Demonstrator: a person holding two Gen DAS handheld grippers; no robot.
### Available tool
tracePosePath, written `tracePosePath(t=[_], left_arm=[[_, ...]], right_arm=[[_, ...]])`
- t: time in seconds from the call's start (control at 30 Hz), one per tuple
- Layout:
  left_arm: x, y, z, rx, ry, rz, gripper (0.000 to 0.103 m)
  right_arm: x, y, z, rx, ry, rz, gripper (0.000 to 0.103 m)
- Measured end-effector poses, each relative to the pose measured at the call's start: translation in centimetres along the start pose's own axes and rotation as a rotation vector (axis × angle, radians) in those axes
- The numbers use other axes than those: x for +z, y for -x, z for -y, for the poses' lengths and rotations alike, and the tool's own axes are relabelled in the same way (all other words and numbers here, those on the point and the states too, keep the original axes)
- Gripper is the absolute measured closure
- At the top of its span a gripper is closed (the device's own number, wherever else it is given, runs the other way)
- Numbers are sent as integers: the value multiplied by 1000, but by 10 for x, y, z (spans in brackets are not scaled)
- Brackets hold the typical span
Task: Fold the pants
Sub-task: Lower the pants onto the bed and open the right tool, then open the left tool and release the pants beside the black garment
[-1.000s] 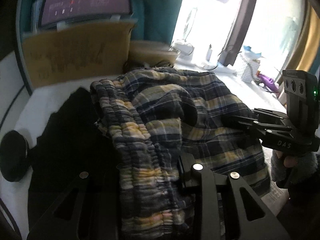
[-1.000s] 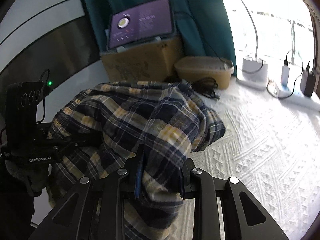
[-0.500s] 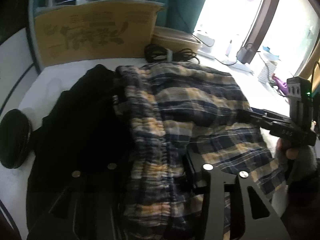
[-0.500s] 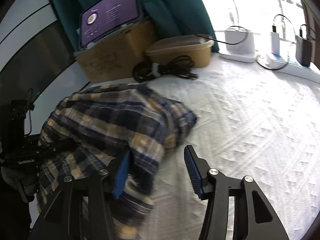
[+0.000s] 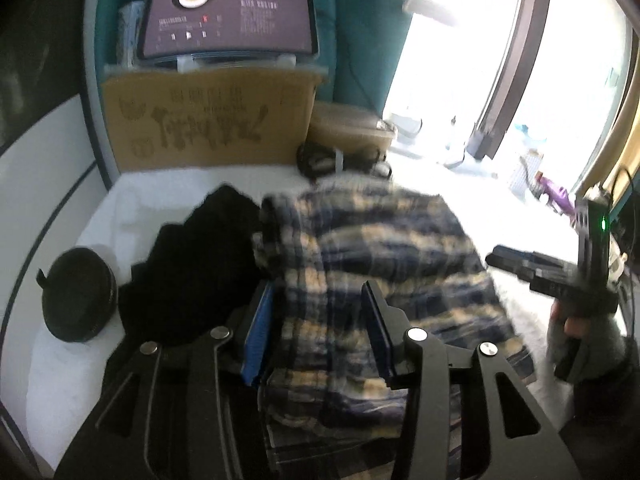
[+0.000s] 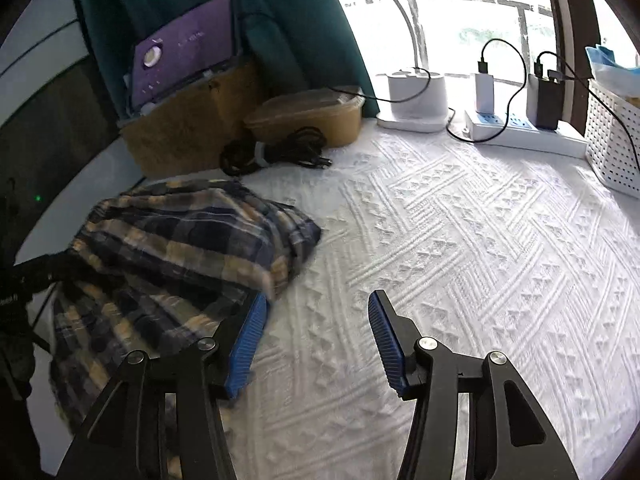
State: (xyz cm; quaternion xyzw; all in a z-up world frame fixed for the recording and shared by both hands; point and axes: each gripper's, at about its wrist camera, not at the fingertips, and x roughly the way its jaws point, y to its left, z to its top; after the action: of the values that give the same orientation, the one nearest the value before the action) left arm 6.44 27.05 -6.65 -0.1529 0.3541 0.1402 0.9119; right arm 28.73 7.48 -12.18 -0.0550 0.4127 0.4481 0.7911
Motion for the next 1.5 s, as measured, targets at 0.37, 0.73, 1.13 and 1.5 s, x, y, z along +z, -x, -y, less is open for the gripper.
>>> tracePosePath(t=[0.37,0.73,1.13,1.5], left_arm=[[3,-42,-11,106,5,-73,58],[-18,-32,-14,169,-2,-66,53],[-38,2,6,161,-4,-42,53],[-58,39,53,189,-115,8,53]], right_arm=[[-25,-16,-35,-26,124,-100,49],[-40,0,-30,-66,131,-108,49],[-55,43,-31,-100,118,-56,47],[-70,89,-40,-130,116,11,47]])
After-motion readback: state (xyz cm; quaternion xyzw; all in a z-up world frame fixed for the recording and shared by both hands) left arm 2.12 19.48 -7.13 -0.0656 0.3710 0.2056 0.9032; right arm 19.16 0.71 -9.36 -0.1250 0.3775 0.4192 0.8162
